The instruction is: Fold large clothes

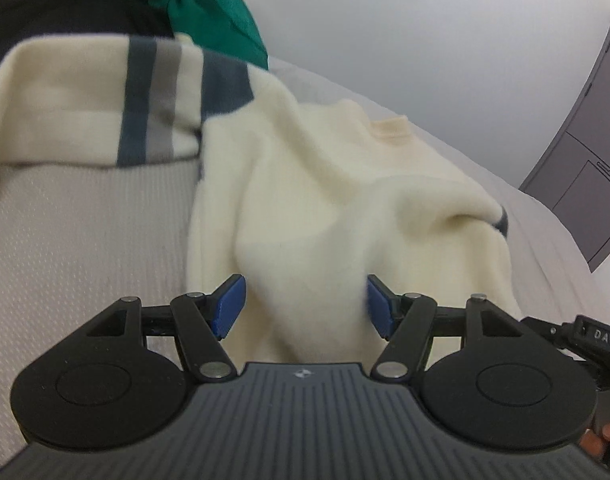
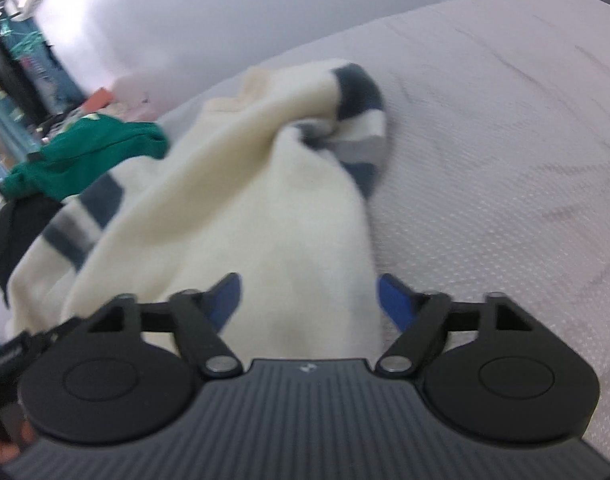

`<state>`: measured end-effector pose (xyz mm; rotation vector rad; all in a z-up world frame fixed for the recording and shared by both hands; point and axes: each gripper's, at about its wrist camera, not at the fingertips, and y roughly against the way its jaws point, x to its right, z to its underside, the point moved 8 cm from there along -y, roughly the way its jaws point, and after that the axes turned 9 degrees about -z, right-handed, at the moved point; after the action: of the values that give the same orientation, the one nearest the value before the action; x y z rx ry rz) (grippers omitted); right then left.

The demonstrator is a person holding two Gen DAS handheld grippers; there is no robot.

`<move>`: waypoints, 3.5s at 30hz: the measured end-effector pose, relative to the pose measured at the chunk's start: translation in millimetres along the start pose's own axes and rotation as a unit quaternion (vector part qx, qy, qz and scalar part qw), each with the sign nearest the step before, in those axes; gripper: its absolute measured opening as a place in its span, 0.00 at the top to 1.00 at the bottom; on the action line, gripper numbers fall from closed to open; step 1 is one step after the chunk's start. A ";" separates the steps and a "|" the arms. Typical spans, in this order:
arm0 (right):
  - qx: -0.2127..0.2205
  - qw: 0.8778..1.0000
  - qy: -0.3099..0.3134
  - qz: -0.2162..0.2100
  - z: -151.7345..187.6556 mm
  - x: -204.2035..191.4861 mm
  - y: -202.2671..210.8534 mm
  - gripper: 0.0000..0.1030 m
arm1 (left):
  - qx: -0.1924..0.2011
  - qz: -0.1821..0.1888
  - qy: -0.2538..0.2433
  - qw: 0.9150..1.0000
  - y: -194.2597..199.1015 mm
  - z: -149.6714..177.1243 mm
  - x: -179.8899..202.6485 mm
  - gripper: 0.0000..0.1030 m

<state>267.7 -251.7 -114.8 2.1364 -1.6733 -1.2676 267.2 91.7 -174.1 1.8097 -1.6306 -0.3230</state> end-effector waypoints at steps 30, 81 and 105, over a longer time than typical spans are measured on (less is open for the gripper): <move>-0.020 0.982 0.015 -0.188 10.0 -66.2 -23.3 0.86 | 0.024 0.071 0.062 0.995 13.7 -6.1 4.5 0.33; -0.009 0.973 -0.117 -0.198 -39.3 -5.2 -0.4 0.55 | -0.017 0.083 -0.004 0.996 -23.7 36.6 66.3 0.89; -0.072 0.978 -0.152 -0.120 -41.6 58.2 -97.8 0.42 | -0.041 0.091 0.049 0.994 -45.9 22.1 44.1 0.89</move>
<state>368.9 -280.6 -174.8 2.1956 -1.3941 -1.8068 298.4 42.6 -208.0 1.5779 -1.6746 -0.2118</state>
